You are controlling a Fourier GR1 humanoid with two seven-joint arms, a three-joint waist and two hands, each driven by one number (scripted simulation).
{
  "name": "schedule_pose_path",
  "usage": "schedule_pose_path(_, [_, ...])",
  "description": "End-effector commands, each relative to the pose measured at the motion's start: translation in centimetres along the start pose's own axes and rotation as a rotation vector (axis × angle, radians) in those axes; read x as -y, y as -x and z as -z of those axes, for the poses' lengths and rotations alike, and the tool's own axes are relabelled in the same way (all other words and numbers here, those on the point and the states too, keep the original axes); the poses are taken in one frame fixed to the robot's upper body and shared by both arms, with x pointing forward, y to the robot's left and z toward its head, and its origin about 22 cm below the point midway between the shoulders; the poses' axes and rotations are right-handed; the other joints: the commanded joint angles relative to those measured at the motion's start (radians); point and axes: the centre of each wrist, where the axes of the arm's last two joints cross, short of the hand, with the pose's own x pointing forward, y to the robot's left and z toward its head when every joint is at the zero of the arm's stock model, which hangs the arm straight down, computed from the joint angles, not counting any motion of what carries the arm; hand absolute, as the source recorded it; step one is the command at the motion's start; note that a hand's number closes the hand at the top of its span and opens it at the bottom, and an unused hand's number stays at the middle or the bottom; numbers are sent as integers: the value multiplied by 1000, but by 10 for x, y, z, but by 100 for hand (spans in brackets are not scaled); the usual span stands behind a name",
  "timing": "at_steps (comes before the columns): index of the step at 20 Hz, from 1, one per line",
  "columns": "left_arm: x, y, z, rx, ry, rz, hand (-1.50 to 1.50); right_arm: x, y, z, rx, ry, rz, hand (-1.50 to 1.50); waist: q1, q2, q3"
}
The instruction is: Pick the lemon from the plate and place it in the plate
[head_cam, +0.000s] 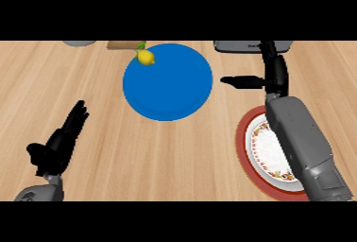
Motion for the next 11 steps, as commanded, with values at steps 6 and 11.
schedule_pose_path(6, [-4, -4, -1, 4, 0, -1, 0, 65, 48, -18, 25, -92, -20, -150, 2, 1, 0])
schedule_pose_path(11, [-7, -7, 0, -3, -6, 8, 0, 64, 45, -9, 47, -38, -69, -150, 4, 0, 0])
